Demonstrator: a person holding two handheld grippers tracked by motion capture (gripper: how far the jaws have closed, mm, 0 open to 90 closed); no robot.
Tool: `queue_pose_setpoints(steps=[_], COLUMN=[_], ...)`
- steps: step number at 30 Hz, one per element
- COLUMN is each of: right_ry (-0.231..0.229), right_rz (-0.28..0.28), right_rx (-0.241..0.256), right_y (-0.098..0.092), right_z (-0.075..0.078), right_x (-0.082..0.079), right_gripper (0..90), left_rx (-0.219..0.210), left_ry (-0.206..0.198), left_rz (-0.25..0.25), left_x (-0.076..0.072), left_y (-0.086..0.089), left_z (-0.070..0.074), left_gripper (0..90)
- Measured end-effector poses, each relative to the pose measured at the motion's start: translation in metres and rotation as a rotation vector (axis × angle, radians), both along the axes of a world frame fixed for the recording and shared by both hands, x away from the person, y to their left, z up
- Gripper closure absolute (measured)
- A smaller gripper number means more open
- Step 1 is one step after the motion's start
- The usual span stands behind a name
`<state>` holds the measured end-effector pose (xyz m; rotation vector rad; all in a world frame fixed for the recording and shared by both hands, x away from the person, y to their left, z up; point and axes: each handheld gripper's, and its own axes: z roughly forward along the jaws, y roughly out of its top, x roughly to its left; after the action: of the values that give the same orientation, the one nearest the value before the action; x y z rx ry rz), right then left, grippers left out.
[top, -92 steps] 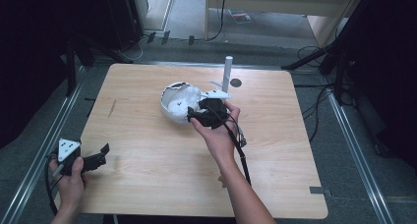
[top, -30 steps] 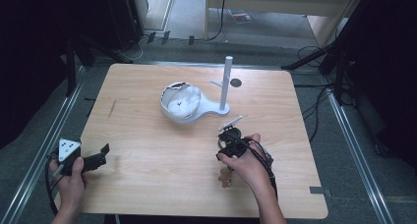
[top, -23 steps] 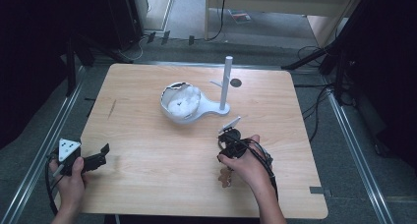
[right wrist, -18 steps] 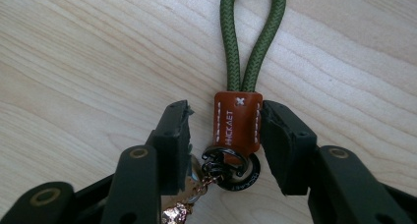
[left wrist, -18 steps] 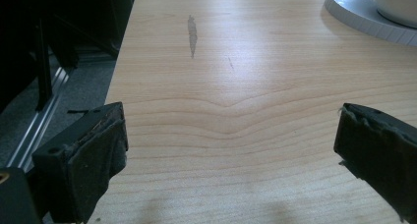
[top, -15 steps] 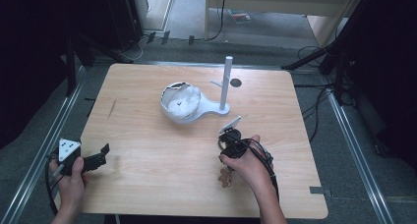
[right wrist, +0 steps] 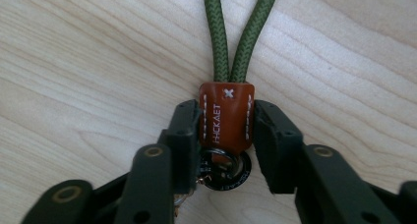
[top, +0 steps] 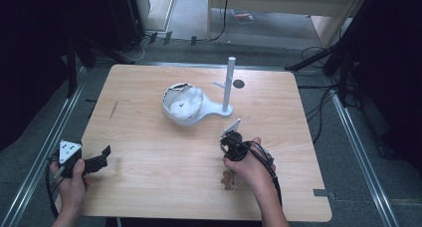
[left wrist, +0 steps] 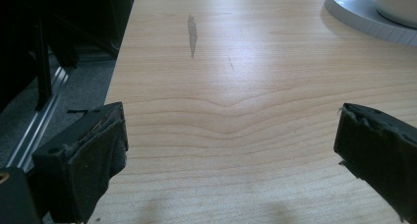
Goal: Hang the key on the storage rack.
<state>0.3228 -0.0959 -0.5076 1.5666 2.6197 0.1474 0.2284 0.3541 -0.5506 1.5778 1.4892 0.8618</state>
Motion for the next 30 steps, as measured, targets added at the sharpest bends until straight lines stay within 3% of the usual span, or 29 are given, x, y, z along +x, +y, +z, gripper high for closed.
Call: queue_pose_setpoints(steps=[12, 20, 30], right_ry=[0.007, -0.025, -0.058], right_rz=[-0.005, 0.000, -0.010], right_rx=[-0.005, 0.020, 0.008], right_y=[0.001, -0.002, -0.011], right_z=[0.000, 0.000, 0.001], right_x=[0.000, -0.005, -0.006], right_gripper=[68.2, 69.3, 70.0], left_rx=[0.002, -0.002, -0.001], left_ry=[0.000, 0.001, 0.003], left_rz=[-0.001, 0.000, -0.004], left_x=[0.000, 0.000, 0.000], left_y=[0.000, 0.000, 0.000], left_z=[0.000, 0.000, 0.000], left_gripper=[0.4, 0.4, 0.4])
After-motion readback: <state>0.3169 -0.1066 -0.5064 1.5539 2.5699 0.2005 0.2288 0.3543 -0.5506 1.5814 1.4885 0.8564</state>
